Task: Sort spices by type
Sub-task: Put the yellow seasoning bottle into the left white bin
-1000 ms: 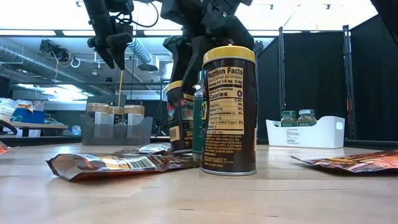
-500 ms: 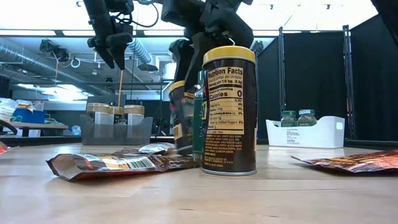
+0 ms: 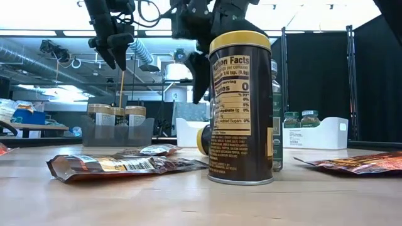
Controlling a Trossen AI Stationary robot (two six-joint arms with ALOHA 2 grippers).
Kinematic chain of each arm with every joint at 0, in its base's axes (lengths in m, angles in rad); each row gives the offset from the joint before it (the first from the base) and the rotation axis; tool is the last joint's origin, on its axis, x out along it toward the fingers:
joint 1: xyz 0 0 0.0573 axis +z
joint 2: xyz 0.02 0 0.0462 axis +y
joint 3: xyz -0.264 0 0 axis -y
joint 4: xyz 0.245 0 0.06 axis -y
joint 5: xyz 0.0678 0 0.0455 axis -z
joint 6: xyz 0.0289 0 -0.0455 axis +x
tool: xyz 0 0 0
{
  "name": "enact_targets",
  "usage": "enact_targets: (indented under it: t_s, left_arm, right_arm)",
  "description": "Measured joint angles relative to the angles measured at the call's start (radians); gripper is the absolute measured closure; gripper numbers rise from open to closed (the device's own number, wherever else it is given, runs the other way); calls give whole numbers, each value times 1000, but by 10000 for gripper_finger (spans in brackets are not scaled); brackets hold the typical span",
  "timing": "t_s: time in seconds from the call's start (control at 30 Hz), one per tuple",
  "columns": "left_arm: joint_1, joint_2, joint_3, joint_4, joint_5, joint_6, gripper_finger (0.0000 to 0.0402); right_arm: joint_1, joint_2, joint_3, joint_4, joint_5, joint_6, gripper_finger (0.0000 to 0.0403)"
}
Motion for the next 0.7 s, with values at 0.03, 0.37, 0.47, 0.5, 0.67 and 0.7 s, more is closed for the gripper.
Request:
enact_targets:
  t_s: [0.03,0.37,0.47,0.5,0.67,0.7]
  left_arm:
    - [0,0,0,0,0,0,65]
    - [0,0,0,8,0,0,65]
    - [0,0,0,8,0,8,65]
    - [0,0,0,8,0,17,65]
    - [0,0,0,8,0,23,65]
    - [0,0,0,8,0,23,65]
  right_arm:
    - [-11,0,0,-25,-20,75,101]
    - [-32,0,-5,-62,-132,518,95]
    - [-18,-2,-22,-1,-57,578,93]
    - [-17,-2,-24,2,-42,597,92]
    - [-19,-4,-45,46,-30,675,92]
    - [-19,-3,-52,53,-28,690,92]
